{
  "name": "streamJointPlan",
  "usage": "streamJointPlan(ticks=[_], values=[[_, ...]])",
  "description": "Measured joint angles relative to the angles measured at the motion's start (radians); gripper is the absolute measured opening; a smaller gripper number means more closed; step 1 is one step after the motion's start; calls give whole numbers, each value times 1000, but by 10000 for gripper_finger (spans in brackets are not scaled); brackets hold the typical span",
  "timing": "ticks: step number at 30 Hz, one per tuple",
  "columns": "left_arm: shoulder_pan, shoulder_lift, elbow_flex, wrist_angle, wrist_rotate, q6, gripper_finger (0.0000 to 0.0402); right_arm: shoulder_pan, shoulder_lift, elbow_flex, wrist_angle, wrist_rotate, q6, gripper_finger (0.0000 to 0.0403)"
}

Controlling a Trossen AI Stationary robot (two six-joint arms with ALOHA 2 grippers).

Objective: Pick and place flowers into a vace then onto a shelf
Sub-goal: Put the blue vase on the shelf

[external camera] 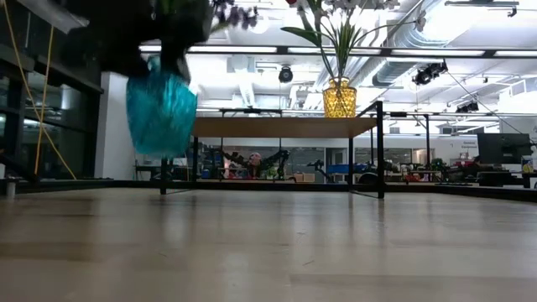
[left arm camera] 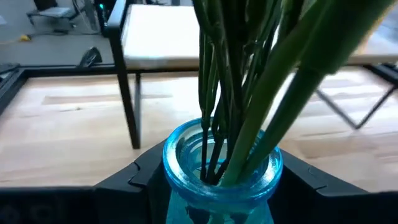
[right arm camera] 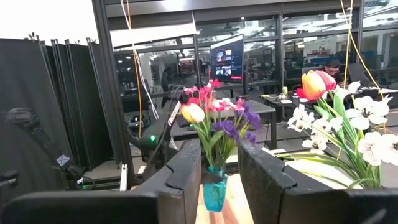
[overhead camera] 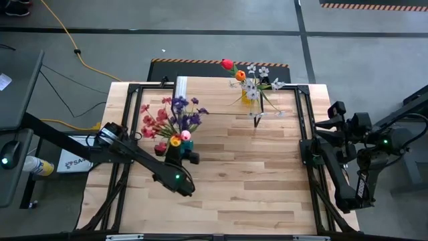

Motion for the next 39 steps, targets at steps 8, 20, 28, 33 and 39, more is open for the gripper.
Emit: streamJointPlan(ticks=[8,20,28,33,39], values=[[2,-84,81,2,-76,89,234,0,0,0,0,-4,0,99],[111,-218,227,-9,-143,378,234,6,0,0,1,0,-16,99],[280,-236,335,-6,-194,569,234,6,0,0,1,-5,-22,99],[389,-238,339,-2,-197,591,234,6,0,0,1,-17,-21,99],[479,-222,338,30,-224,591,234,6,0,0,2,-24,-21,99]])
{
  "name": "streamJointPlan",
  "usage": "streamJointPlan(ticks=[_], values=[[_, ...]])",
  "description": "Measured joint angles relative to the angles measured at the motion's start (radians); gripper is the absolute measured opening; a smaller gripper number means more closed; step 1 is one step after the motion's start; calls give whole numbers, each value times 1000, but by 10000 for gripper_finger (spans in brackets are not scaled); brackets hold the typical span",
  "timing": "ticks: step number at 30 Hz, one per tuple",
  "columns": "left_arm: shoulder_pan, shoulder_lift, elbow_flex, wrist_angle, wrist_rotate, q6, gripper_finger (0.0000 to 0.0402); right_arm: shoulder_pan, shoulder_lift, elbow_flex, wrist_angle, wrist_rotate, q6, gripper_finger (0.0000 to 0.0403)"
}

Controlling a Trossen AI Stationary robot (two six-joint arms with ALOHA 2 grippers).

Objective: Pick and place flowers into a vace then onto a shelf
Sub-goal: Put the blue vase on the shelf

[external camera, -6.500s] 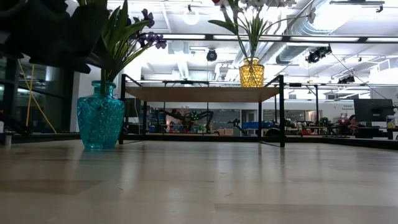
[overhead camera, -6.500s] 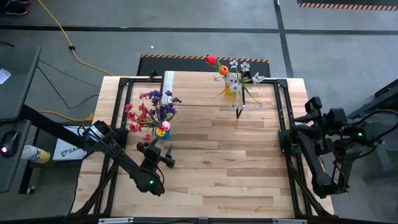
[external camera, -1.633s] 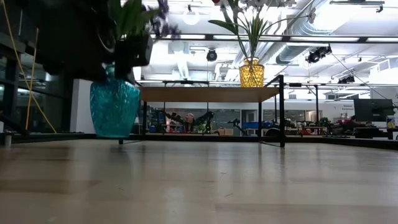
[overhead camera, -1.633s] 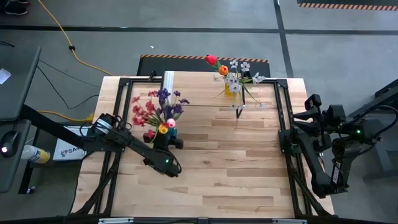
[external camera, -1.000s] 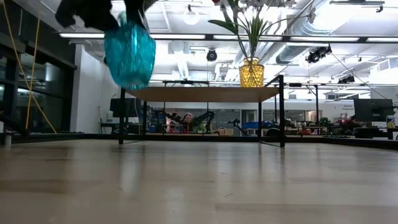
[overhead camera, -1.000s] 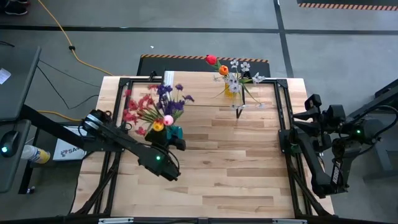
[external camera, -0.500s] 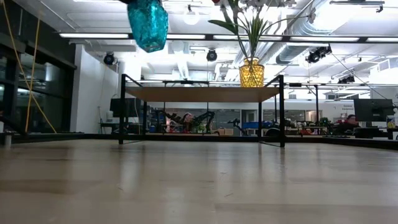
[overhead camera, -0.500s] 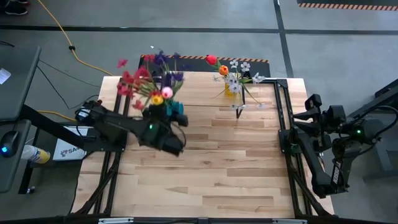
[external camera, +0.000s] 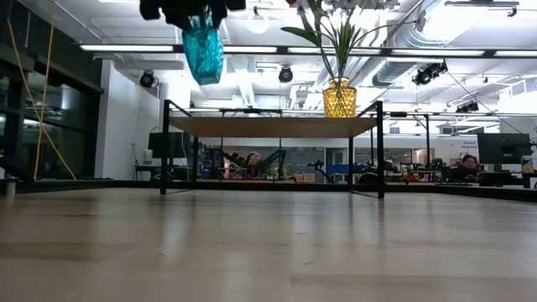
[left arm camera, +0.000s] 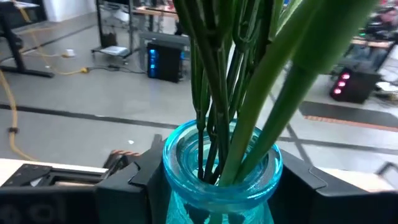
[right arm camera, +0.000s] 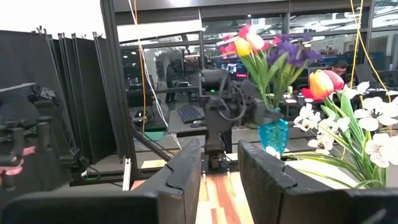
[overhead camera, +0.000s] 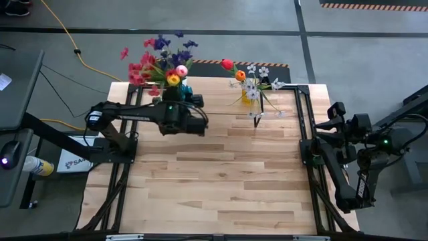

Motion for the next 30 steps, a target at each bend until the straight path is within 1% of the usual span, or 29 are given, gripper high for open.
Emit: streamJointPlan(ticks=[4,10,15,24,30], values=[[49,22,-1,39,-24,0,234,0,0,0,0,0,0,99],[105,82,-1,95,-20,0,234,14,0,0,0,-5,1,99],[128,130,-1,173,-14,0,234,27,0,0,0,-5,-1,99],[154,204,-1,210,0,0,234,43,0,0,0,-6,-9,99],[173,218,-1,245,0,28,234,52,0,0,0,-5,-25,99]])
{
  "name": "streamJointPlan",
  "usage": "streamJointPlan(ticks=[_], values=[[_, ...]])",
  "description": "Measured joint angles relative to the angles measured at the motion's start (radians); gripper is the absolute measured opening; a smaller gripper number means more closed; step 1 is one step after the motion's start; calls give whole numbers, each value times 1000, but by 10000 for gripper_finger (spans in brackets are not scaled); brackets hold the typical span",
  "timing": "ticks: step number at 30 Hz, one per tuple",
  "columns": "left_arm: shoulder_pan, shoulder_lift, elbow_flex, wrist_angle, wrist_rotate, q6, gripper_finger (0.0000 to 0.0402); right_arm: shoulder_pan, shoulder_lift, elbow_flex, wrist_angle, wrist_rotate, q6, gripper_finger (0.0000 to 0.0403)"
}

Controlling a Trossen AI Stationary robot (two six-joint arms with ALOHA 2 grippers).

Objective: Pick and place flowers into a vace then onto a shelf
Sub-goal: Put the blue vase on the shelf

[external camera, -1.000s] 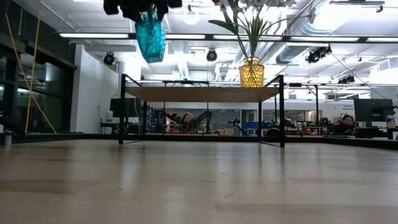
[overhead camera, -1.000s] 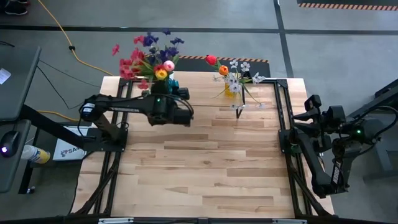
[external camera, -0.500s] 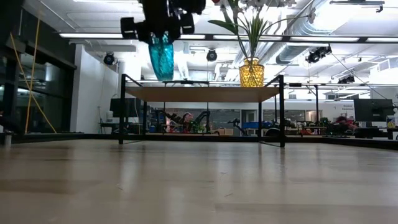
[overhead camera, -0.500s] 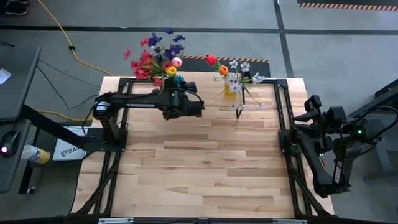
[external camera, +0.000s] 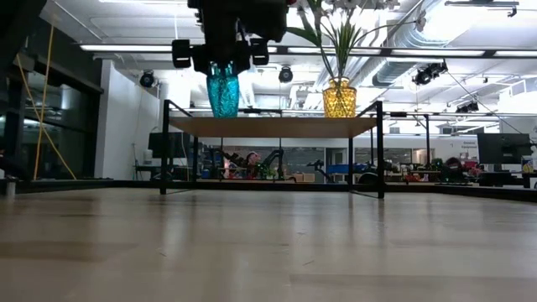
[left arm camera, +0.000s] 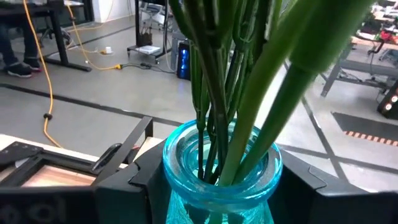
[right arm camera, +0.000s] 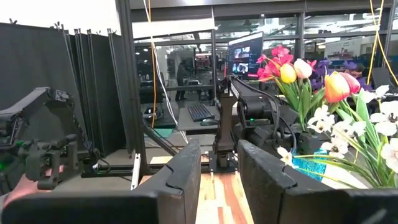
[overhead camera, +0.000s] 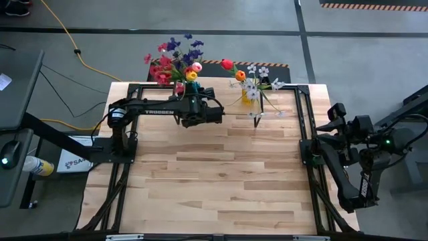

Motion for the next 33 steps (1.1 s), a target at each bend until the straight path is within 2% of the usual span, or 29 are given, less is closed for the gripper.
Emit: streamJointPlan(ticks=[13,16,21,33], values=[[-1,0,0,105,0,177,234,0,0,0,0,6,-6,99],[-1,0,0,118,2,208,250,0,0,0,0,6,-6,99],[-1,0,0,115,8,215,264,0,0,0,0,3,-3,99],[-2,0,0,114,12,234,246,0,0,0,0,1,-3,99]])
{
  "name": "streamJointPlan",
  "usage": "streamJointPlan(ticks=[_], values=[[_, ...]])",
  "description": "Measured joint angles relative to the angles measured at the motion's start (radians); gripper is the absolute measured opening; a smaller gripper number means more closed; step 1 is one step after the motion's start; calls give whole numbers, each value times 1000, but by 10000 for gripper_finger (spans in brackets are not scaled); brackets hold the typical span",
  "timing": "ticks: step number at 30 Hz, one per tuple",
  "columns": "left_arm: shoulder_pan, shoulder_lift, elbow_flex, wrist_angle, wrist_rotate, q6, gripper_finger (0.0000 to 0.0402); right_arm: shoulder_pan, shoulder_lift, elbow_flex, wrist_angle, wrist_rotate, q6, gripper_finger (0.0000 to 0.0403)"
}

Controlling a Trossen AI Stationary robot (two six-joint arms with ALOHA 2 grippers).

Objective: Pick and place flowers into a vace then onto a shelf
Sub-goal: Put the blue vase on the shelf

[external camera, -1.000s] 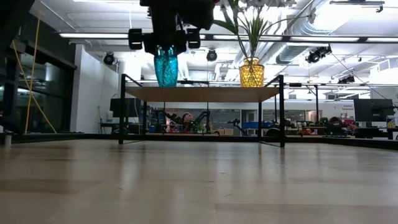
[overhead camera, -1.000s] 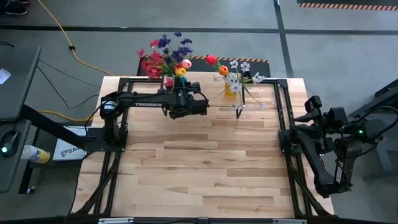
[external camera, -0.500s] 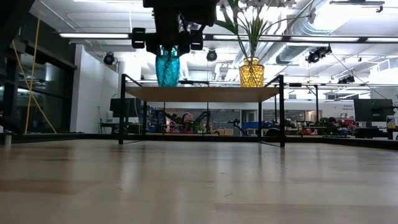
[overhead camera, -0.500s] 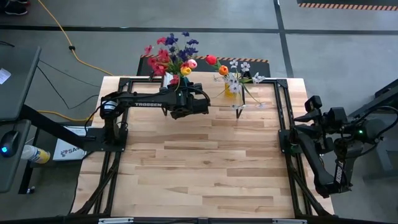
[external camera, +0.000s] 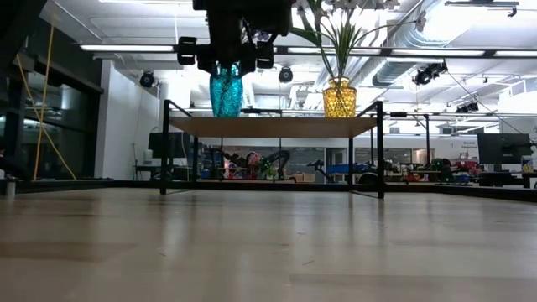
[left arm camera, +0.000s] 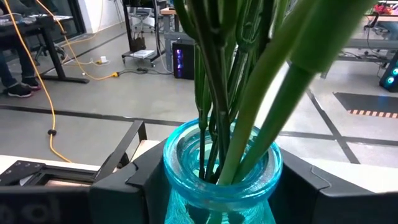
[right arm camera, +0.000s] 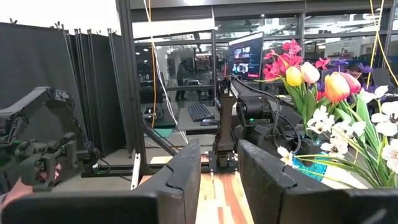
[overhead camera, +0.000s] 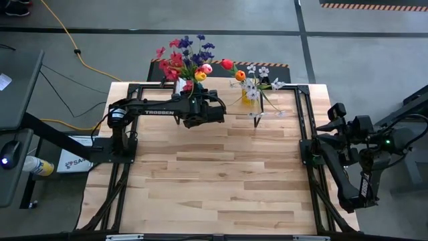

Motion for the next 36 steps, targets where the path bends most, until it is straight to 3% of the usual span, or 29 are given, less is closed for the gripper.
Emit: streamJointPlan(ticks=[16,28,36], values=[[0,0,0,6,5,-1,287,0,0,0,0,5,0,99],[-1,0,0,5,-12,-1,393,0,0,0,0,5,0,99],[-34,0,0,0,-39,7,377,0,0,0,0,5,0,99]])
